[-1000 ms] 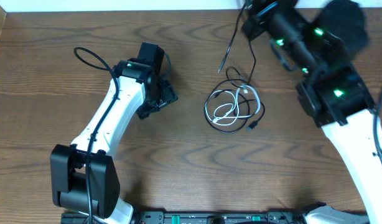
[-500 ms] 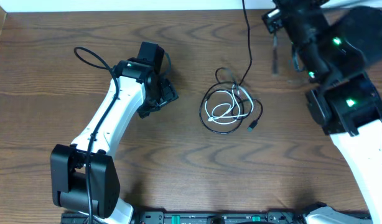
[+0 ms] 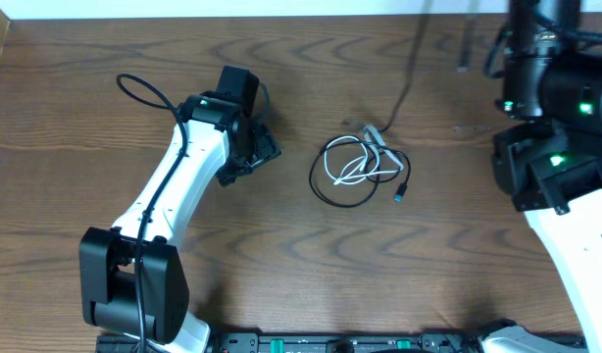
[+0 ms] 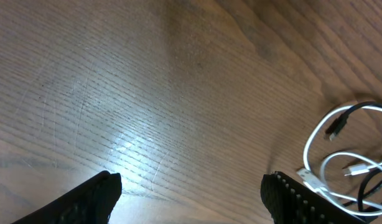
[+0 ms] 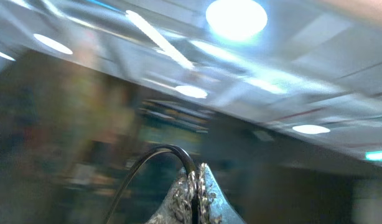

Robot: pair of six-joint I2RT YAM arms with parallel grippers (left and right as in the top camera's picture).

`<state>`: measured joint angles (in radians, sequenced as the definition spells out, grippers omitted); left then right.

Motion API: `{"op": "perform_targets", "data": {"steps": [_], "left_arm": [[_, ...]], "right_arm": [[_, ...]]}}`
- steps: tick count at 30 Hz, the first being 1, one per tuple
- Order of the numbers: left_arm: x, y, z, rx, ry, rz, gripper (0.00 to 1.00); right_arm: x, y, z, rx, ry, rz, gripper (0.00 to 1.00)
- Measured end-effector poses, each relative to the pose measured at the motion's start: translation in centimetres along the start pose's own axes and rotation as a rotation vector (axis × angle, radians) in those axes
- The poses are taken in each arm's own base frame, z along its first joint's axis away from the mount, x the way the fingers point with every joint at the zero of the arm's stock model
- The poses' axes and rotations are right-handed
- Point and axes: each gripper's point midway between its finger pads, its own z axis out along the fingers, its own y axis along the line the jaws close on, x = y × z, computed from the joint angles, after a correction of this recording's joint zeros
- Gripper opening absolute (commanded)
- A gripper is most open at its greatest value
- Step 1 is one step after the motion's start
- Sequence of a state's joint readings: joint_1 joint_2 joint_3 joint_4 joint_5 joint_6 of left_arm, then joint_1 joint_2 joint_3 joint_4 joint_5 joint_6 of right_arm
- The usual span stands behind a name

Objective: Untangle cables
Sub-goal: 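Drag the black cable rightward with the right gripper, stretching it out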

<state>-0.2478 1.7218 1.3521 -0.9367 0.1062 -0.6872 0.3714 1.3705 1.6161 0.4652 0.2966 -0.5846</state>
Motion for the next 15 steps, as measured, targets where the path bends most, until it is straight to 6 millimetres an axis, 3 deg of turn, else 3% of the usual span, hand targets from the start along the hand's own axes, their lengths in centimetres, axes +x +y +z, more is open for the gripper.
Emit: {"op": "perform_targets", "data": {"steps": [8, 10, 15], "left_arm": [[0.0, 0.0, 0.0, 0.0, 0.0, 0.0, 0.78], [0.0, 0.0, 0.0, 0.001, -0.001, 0.0, 0.78], [0.0, 0.0, 0.0, 0.0, 0.001, 0.0, 0.78]], "right_arm": [[4.3, -8.4, 0.4, 0.226, 0.153, -0.375, 0.01], [5.6, -9.4, 0.3, 0.235, 0.206, -0.423, 0.01], [8.5, -9.4, 0.0, 0.189, 0.315, -0.483, 0.01]]}}
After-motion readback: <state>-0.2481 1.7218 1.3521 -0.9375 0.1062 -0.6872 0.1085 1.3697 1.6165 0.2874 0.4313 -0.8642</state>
